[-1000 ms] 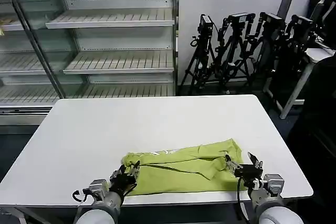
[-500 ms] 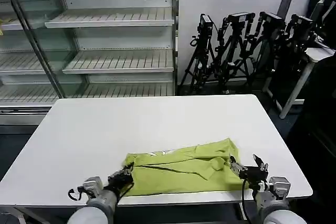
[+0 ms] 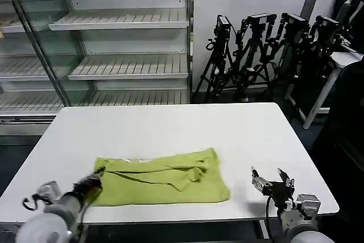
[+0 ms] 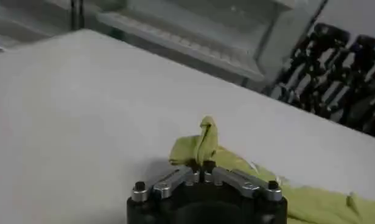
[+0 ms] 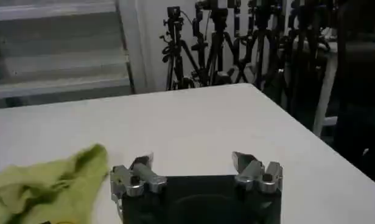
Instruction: Fold and organize the clothes.
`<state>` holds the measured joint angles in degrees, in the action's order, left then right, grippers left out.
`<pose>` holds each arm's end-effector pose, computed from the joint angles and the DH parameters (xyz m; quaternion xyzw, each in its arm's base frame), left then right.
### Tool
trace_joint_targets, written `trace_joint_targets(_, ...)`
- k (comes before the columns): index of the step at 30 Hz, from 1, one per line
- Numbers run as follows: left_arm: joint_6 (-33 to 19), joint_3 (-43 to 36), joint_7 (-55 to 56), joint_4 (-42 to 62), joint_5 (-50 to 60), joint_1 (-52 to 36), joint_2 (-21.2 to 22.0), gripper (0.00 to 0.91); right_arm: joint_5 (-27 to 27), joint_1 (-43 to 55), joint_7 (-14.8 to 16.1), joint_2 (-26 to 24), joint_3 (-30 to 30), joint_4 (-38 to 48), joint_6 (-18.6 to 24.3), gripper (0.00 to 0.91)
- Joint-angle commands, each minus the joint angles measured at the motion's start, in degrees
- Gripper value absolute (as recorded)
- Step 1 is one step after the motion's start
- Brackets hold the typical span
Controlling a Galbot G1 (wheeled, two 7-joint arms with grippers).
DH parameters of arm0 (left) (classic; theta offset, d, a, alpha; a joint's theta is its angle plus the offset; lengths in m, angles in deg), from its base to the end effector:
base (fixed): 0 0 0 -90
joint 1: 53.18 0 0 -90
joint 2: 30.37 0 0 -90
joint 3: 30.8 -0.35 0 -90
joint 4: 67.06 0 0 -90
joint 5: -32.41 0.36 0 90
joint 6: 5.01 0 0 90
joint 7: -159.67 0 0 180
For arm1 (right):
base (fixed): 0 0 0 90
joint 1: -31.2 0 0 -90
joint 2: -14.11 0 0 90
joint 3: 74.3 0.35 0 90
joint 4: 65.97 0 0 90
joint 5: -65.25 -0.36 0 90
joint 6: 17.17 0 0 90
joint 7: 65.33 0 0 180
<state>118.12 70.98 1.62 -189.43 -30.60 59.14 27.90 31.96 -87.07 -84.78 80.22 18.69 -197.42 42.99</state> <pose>0.2370 0.1355 -0.2066 0.0240 -0.9551 0.1738 0.2386 0.1917 -0.0581 -0.2125 -0.0175 -0.9829 -0.0355 0.1797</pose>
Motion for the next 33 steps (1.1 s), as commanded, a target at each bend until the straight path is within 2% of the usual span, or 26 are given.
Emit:
trace_joint_targets(1, -0.09, 10.52, -1.49, -2.65, -12.32, -0.01, -5.71, 0.04, -0.12, -0.53, -0.09, 0.09, 0.43, -0.39, 0.07, 0.907)
trace_joint_targets(8, -0.3, 4.27, -0.49, -8.1, -26.24, -3.41, -0.06, 0.04, -0.56, -2.04, -0.12, -1.18, 2.15, -1.7, 0.07, 0.907)
trace_joint_targets(13, -1.89, -4.64, -0.48, -8.14, -27.84, -6.03, 5.39, 0.04, -0.49, -3.01, -0.24, -1.05, 2.52, -2.09, 0.07, 0.907)
trace_joint_targets(18, -3.18, -12.43, -0.03, -6.74, -25.33, -9.83, 11.89, 0.04, -0.28, -3.57, -0.29, -1.19, 2.63, -1.85, 0.08, 0.907)
trace_joint_targets(21, -3.62, -17.66, 0.14, -5.63, -22.11, -11.5, 14.34, 0.04, -0.31, -3.68, -0.26, -1.32, 2.97, -1.54, 0.12, 0.907)
trace_joint_targets(27, -3.86, -25.51, 0.79, -1.48, -16.08, -15.08, 17.22, 0.04, -0.37, -3.89, -0.07, -1.47, 3.31, -0.99, 0.38, 0.907)
trace_joint_targets(33, -3.84, -31.2, 1.39, 1.24, -11.61, -16.89, 18.37, 0.04, -0.73, -3.33, 0.02, -2.01, 3.46, -0.23, 0.57, 0.907)
